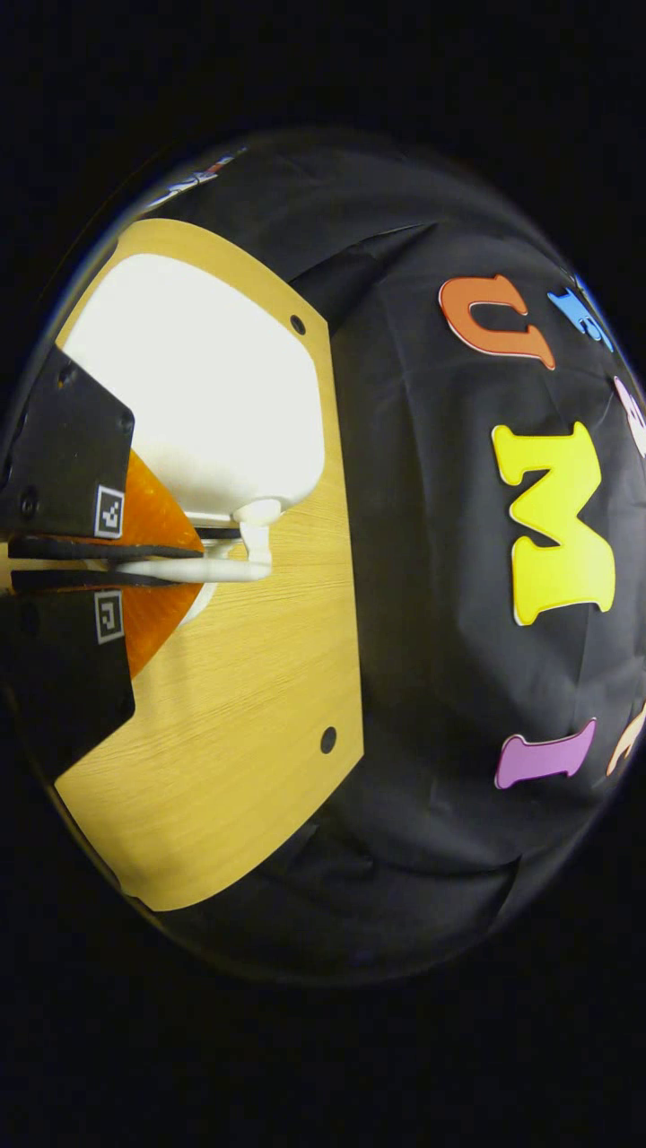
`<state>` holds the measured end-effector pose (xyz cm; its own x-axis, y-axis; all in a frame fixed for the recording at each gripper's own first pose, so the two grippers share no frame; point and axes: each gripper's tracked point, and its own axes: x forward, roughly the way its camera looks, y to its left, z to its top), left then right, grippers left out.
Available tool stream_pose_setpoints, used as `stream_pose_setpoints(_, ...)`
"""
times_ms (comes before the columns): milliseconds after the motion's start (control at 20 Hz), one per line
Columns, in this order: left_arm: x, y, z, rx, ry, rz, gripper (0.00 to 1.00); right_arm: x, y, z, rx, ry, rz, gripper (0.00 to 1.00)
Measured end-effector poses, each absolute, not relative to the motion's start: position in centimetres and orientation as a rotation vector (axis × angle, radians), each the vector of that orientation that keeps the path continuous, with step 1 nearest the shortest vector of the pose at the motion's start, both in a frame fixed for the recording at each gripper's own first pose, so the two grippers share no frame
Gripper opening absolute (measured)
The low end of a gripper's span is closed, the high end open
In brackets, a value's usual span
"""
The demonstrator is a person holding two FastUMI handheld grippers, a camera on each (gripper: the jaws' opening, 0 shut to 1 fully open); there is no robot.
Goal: First open the suitcase, pack the skin care products into it, and then close the suitcase.
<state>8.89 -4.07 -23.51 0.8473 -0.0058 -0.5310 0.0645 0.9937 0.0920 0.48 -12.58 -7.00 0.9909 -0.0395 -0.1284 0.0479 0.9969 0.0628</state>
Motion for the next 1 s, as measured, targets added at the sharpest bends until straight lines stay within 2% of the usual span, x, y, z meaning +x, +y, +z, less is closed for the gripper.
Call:
stream_pose_setpoints(200, 8.3, -5.2, -25.8, 0.084, 0.624, -0.044, 0.16, 0.7, -13.5, -7.3, 0.044, 0.097, -0.042, 0.78)
stream_pose_setpoints(300, 8.2, -6.2, -25.8, 0.07, 0.627, -0.056, 0.27, 0.6, -13.5, -6.9, 0.04, 0.077, -0.034, 0.8)
stream_pose_setpoints(350, 8.1, -6.5, -25.3, 0.07, 0.617, -0.05, 0.44, 0.7, -13.6, -6.8, 0.036, 0.071, -0.034, 0.8)
stream_pose_setpoints(400, 8.2, -6.7, -24.6, 0.063, 0.598, -0.042, 0.49, 0.6, -13.7, -6.6, 0.032, 0.064, -0.035, 0.8)
stream_pose_setpoints(450, 8.0, -6.8, -23.6, 0.044, 0.583, -0.04, 0.6, 0.7, -13.7, -6.2, 0.032, 0.054, -0.039, 0.78)
stream_pose_setpoints(550, 7.5, -6.7, -20.2, 0.005, 0.52, -0.026, 0.94, 0.6, -13.5, -5.1, 0.034, 0.034, -0.051, 0.8)
stream_pose_setpoints(600, 7.3, -6.4, -18.0, -0.004, 0.477, -0.011, 0.93, 0.7, -13.1, -4.4, 0.036, 0.023, -0.055, 0.8)
stream_pose_setpoints(650, 7.1, -5.8, -15.6, -0.015, 0.43, 0.004, 0.98, 0.7, -12.8, -3.8, 0.035, 0.009, -0.068, 0.78)
stream_pose_setpoints(1000, 2.9, -3.1, 0.1, -0.076, 0.148, -0.01, 0.97, 0.9, -8.8, 2.1, 0.034, -0.053, -0.118, 0.8)
